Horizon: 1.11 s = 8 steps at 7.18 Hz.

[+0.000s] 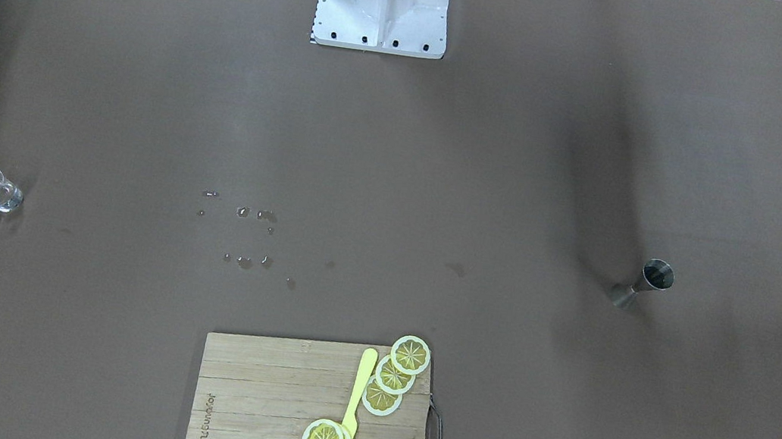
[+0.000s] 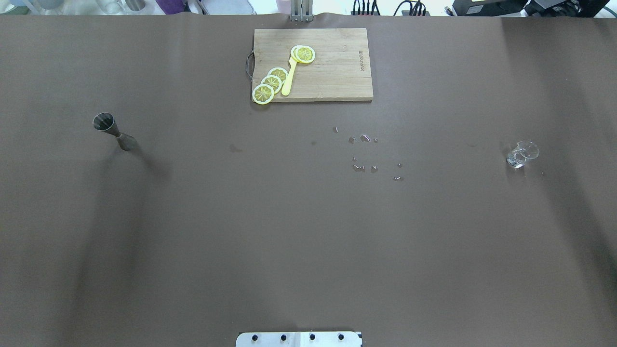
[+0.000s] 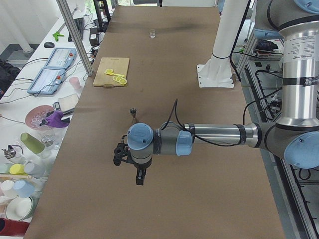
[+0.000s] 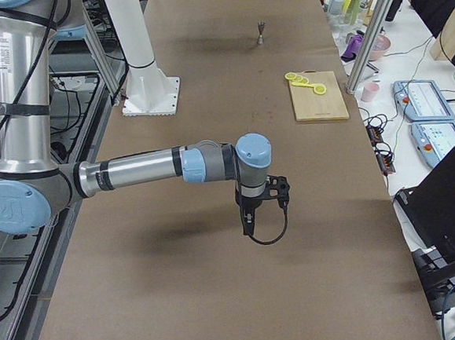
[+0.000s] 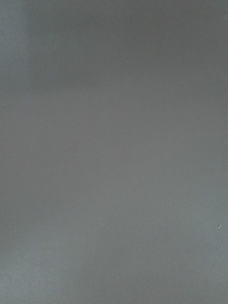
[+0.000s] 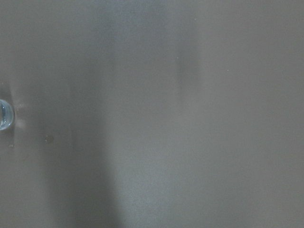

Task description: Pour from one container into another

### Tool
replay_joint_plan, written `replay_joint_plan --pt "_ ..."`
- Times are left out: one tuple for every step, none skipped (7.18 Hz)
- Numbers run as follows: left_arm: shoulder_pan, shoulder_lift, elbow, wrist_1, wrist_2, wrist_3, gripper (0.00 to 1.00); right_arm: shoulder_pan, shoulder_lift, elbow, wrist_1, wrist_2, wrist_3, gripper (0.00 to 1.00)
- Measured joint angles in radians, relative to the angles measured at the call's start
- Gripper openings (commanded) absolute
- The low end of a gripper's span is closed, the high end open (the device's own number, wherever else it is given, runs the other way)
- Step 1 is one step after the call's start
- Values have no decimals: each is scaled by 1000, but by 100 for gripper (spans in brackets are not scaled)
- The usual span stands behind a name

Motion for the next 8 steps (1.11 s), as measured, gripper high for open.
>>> replay_joint_plan --pt "0 1 -2 -1 0 1 98 -1 5 -2 0 -2 0 100" --pt "0 1 -3 -1 -2 3 98 -1 6 -1 0 -1 -1 100" --pt "0 1 -3 -1 -3 1 98 -1 7 2 0 1 -5 100" --pt "0 0 -3 -1 -4 0 98 -1 7 6 0 4 -10 100" --pt "0 0 -3 -1 -4 0 98 -1 7 9 0 5 -12 100" --pt "0 0 -4 -1 -5 0 98 -1 7 12 0 6 -13 100" --pt "0 0 -4 -2 -5 0 98 -1 7 13 0 6 -13 100" --pt "0 -2 -5 -3 -6 0 98 -1 7 14 1 6 -14 100"
